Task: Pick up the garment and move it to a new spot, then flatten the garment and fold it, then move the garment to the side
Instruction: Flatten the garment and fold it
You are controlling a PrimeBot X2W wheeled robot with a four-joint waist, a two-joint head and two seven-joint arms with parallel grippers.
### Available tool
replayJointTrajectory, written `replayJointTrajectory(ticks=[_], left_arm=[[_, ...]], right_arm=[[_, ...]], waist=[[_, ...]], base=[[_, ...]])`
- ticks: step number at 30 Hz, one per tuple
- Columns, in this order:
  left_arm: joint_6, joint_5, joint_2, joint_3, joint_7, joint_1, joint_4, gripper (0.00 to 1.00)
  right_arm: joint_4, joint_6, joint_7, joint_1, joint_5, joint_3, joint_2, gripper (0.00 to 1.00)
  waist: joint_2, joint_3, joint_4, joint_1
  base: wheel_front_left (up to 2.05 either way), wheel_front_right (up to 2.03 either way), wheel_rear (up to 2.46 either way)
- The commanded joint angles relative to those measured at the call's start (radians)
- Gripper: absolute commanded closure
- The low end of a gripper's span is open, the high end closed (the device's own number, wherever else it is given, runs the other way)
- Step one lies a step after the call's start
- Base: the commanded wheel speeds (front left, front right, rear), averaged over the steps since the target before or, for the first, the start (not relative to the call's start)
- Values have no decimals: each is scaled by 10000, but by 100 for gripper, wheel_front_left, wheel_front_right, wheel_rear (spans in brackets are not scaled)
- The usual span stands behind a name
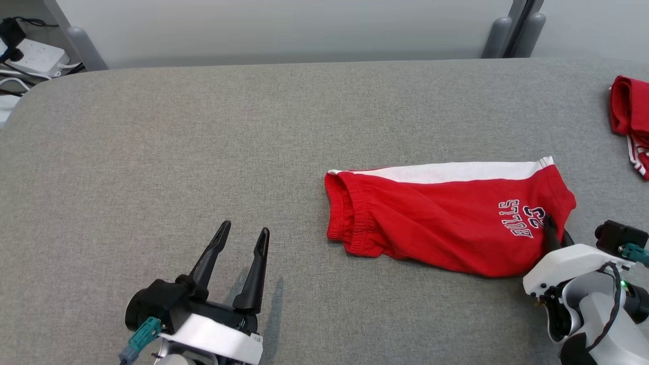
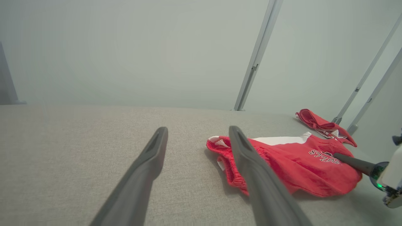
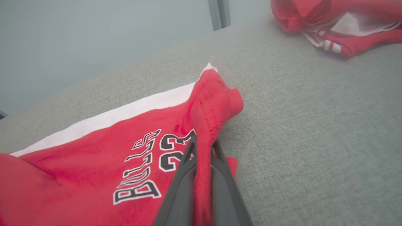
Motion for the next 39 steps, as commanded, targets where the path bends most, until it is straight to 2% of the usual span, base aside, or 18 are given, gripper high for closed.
replayJointTrajectory(ticks=[1, 2, 3, 11, 17, 22, 30, 39], left_arm=[[-72, 60, 50, 355, -59, -82, -183, 0], [-72, 64, 50, 367, -59, -72, -175, 0], [-72, 67, 50, 385, -59, -58, -172, 0], [-73, 27, 51, 694, -59, 136, -201, 0], [-73, -168, 50, 925, -59, 340, -211, 0], [-72, -227, 50, 1075, -59, 554, -232, 0], [-64, -166, 49, 1168, -59, 836, -270, 0], [-66, -97, 49, 1091, -59, 985, -270, 0]], right_arm=[[-212, -2, -135, 136, -426, -83, 52, 63], [-248, -2, -135, 155, -579, -211, 74, 7], [-344, -2, -135, 172, -726, -342, 95, 0], [-2116, -2, -135, 627, -1942, -334, 183, 0], [-3410, -2, -135, 1532, -2215, 1064, 169, 0], [-4230, -2, -135, 2506, -2169, 1787, -61, 0], [-4835, -2, -135, 3541, -1942, 2012, -53, 0], [-4747, -2, -135, 3984, -1822, 2163, 48, 0]], waist=[[0, -54, -33, 0], [0, -76, -47, 0], [0, -101, -66, 0], [0, -279, -263, 0], [0, -493, -540, 0], [0, -714, -775, 0], [0, -909, -1142, 0], [0, -1000, -1268, 0]], base=[[0, 0, 0], [0, 0, 0], [0, 0, 0], [0, 0, 0], [0, 0, 0], [0, 0, 0], [0, 0, 0], [0, 0, 0]])
